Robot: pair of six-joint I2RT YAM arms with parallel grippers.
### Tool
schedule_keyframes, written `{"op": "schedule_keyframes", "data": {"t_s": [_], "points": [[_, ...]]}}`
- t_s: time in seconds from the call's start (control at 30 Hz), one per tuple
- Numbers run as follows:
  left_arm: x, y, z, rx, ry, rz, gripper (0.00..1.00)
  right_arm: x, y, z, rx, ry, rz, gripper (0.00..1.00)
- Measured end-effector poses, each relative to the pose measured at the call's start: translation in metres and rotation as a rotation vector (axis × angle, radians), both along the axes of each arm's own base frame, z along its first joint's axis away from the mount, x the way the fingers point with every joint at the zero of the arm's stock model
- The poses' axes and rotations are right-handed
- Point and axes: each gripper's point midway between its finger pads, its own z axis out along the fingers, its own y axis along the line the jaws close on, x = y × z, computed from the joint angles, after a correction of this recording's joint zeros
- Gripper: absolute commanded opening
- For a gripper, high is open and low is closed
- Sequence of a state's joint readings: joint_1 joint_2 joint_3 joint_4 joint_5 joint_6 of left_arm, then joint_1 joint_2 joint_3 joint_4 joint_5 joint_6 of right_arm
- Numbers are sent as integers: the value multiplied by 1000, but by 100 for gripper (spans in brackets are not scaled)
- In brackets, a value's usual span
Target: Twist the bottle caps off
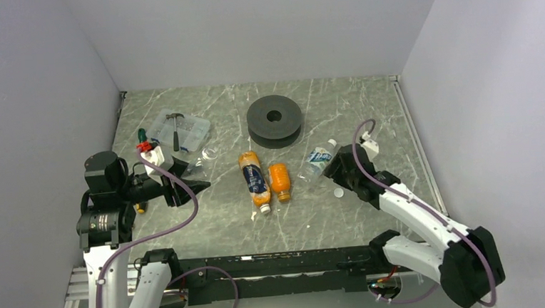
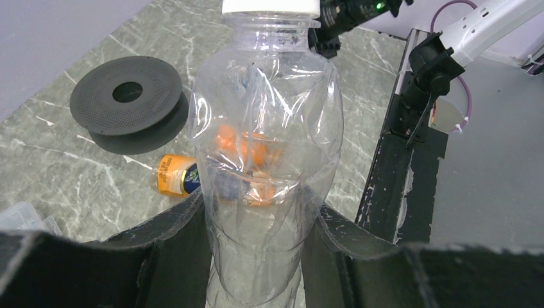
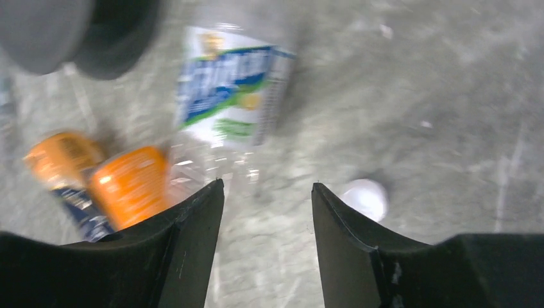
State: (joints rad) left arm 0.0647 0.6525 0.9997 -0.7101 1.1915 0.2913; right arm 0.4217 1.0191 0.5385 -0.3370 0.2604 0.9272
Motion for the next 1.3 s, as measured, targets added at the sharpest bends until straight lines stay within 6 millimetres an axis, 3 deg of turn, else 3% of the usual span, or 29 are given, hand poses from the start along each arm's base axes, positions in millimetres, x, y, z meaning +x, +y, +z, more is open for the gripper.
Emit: {"op": "schedule_keyframes", "data": {"t_s": [0.2,0.4,0.57,0.73,0.83,1.1,1.3], "points": [[1,0,-3,-4,9,1,17,6,58,87,18,-225,218,78],[3,0,-5,-14,25,4,17,-7,119,188,98,-503,549,88],[6,0,-13,-23,54,7,17,-33,158,289,246,-796,810,90],[7,-1,-15,-34,73,11,17,-60,182,354,389,-992,972,90],[7,-1,-15,-40,81,13,17,-67,205,366,444,-1025,1050,90],[8,-1,-14,-47,86,15,17,-85,276,352,486,-960,1215,82],[7,-1,-14,-51,94,16,17,-92,305,346,494,-944,1267,70]]}}
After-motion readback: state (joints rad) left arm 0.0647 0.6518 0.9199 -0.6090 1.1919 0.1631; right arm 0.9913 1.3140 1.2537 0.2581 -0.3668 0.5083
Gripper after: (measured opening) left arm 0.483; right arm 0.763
